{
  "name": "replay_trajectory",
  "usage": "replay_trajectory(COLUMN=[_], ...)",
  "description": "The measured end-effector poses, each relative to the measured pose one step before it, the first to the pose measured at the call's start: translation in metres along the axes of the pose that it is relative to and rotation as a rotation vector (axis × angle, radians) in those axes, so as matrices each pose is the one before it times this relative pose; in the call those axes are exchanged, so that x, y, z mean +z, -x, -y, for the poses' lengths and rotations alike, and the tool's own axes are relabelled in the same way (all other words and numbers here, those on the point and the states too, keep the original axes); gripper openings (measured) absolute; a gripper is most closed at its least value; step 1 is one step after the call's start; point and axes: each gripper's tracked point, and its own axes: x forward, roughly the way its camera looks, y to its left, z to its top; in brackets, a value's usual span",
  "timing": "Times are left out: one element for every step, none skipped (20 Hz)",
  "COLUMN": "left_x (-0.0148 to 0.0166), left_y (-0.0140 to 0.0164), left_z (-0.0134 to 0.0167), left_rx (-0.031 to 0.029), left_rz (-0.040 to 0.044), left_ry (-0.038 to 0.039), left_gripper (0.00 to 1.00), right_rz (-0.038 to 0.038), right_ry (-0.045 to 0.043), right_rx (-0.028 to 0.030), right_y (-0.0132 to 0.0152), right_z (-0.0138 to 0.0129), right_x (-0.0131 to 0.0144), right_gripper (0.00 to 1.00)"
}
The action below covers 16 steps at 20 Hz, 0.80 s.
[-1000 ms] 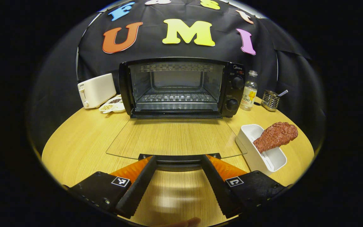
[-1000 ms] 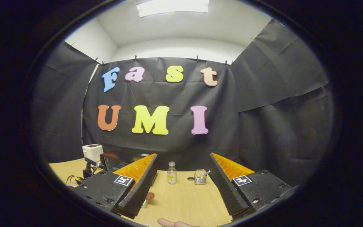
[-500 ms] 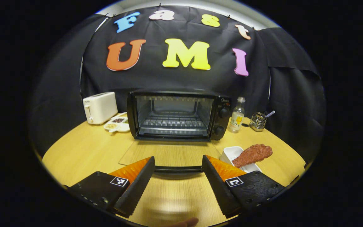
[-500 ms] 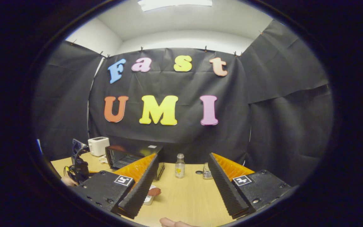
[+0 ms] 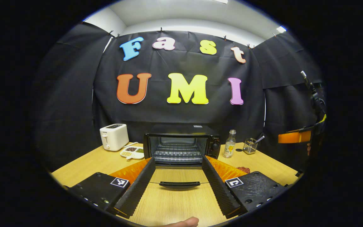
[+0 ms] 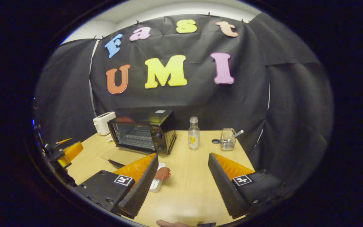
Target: Open the electric oven with the left hand, put the food in, and close the electric oven.
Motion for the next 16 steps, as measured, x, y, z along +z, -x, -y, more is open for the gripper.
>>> replay_trajectory(left_x=[0.00554,0.00659,0.02891,0.00724,0.00847,0.00698,0.00503,0.00256,0.00145,0.0016,0.00174,0.00137,0.00081,0.0001,0.00099,0.00075], left_y=[0.00795,0.007,0.01799,0.00473,0.00359,0.00118,0.00244,0.00345,0.00373,0.0037,0.00429,0.00296,0.00276,0.00239,0.00247,0.00361], left_z=[-0.0019,-0.00351,0.00109,-0.00042,-0.00383,-0.00376,-0.00484,-0.00355,-0.002,-0.00013,-0.00115,0.00028,0.0009,0.00083,0.0018,0.00477], left_rx=[0.00874,0.01274,-0.00559,-0.00325,0.01264,0.00893,0.01536,0.01735,0.00753,0.00225,0.00586,0.00034,-0.00397,-0.00911,-0.01064,-0.02283], left_rz=[0.01348,0.01469,0.04477,0.00371,0.00892,0.0087,0.00196,0.00028,0.0019,-0.00048,0.0027,0.00212,0.00312,-0.00218,-0.00359,-0.00594], left_ry=[0.0037,0.00589,0.01769,-0.0049,-0.01198,-0.01983,-0.01552,-0.01128,-0.0074,-0.00579,-0.00226,0.00268,0.00502,0.00243,0.0027,0.00543], left_gripper=[0.95,0.95,0.95,0.95,0.95,0.95,0.95,0.95,0.95,0.95,0.95,0.95,0.84,0.84,0.95,0.95], right_rz=[-0.04582,-0.0603,-0.1323,-0.02311,-0.00885,-0.0153,-0.01988,-0.02263,-0.02756,-0.02599,-0.02211,-0.02009,-0.02003,-0.02464,-0.02789,-0.02196], right_ry=[-0.00841,-0.01265,-0.02918,-0.03011,-0.03416,-0.02636,-0.02017,-0.01486,-0.00888,-0.01336,-0.01769,-0.02384,-0.02835,-0.03746,-0.04378,-0.04752], right_rx=[0.01878,0.01279,0.05608,-0.00173,-0.01017,0.00499,0.01692,0.02342,0.02489,0.02884,0.02779,0.02928,0.03599,0.04977,0.04407,0.01992], right_y=[-0.01245,-0.01326,-0.03523,-0.0096,-0.01031,-0.00814,-0.00567,-0.00671,-0.00682,-0.00548,-0.00409,-0.00455,-0.00551,-0.00514,-0.00661,-0.00502], right_z=[-0.00265,0.0002,-0.00762,0.00247,0.00565,0.00171,-0.00173,-0.00175,-0.00146,-0.00254,-0.00246,-0.00186,-0.00434,-0.00579,-0.0044,0.00107], right_x=[-0.00908,-0.01044,-0.02389,-0.00288,-0.00132,-0.00131,-0.00445,-0.00316,-0.00612,-0.00483,-0.00394,-0.00346,-0.00329,-0.00207,-0.00484,-0.00341], right_gripper=[1.0,1.0,1.0,0.99,0.96,0.96,0.93,0.9,0.87,0.85,0.83,0.82,0.78,0.67,0.63,0.56])
